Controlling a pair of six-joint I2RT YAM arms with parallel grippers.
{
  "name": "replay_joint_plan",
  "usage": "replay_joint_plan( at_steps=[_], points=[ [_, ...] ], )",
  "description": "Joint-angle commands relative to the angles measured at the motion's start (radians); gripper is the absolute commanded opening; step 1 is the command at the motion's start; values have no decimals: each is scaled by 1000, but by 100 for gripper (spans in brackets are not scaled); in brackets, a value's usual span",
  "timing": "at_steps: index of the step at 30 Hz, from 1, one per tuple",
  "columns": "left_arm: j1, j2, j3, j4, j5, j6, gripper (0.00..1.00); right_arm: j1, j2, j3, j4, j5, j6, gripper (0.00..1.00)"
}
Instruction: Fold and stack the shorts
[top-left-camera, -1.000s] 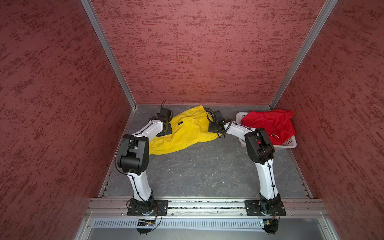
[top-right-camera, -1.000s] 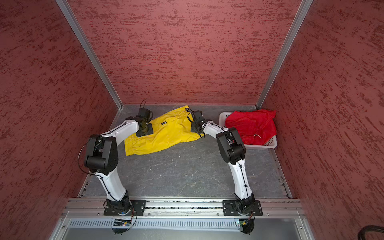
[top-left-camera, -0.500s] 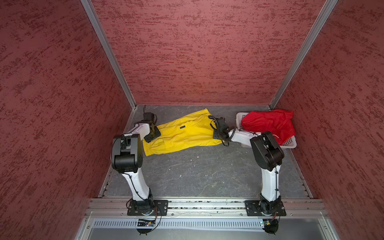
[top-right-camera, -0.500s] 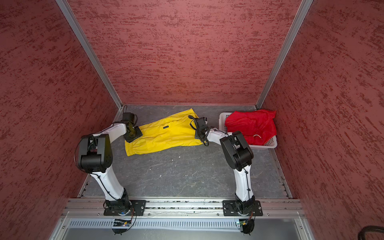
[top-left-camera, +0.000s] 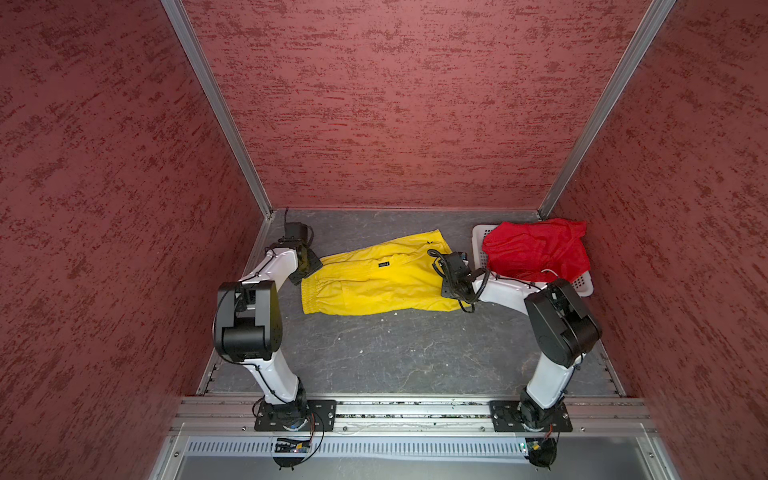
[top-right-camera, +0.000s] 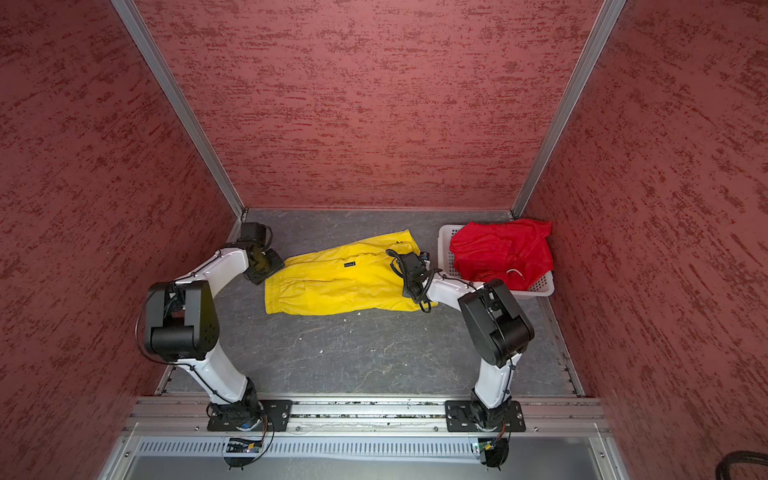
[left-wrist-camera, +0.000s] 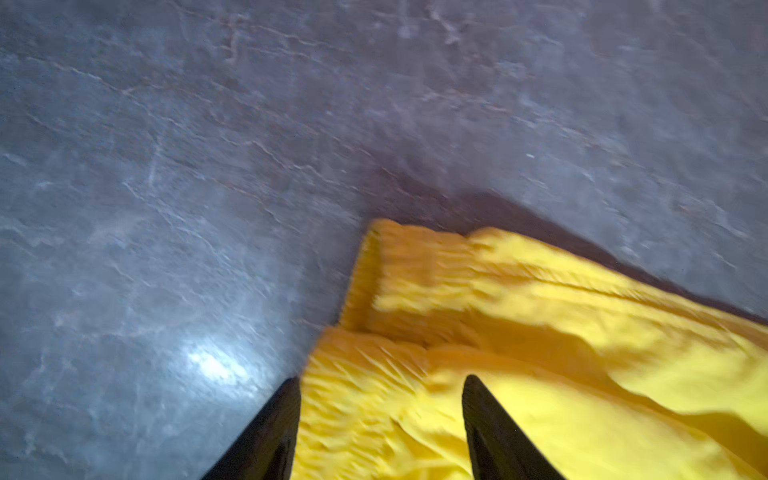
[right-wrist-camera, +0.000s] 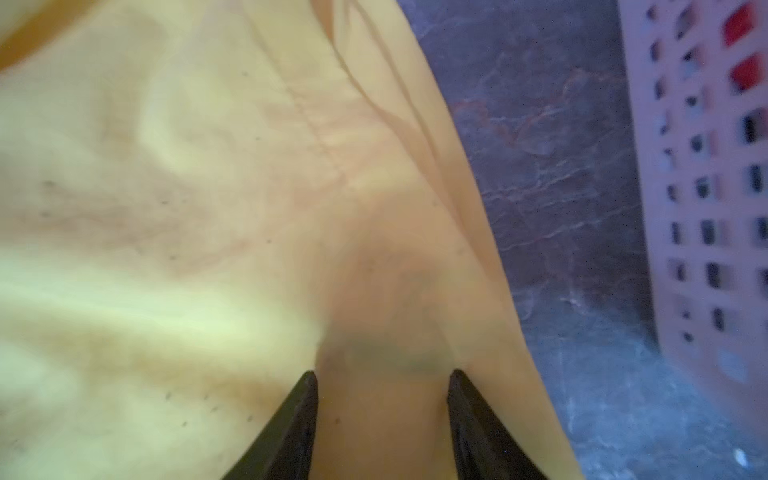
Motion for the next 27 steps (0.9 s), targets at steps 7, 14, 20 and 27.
replay_joint_plan(
  at_steps=[7,14,20,27],
  points=[
    [-142,-232,-84,-23,-79,22,64,90,-26,246,-82,43,-35,61],
    [-202,-215,-168,87,22,18,37,73,150,493,-106,-55,-134,47],
    [-364,-145,-140,111,-27,4,27,69,287,627,-93,-237,-116,0],
    [-387,-107,-152,127,-9,-8,27,85,407,659,-35,-486,-67,0]
  ],
)
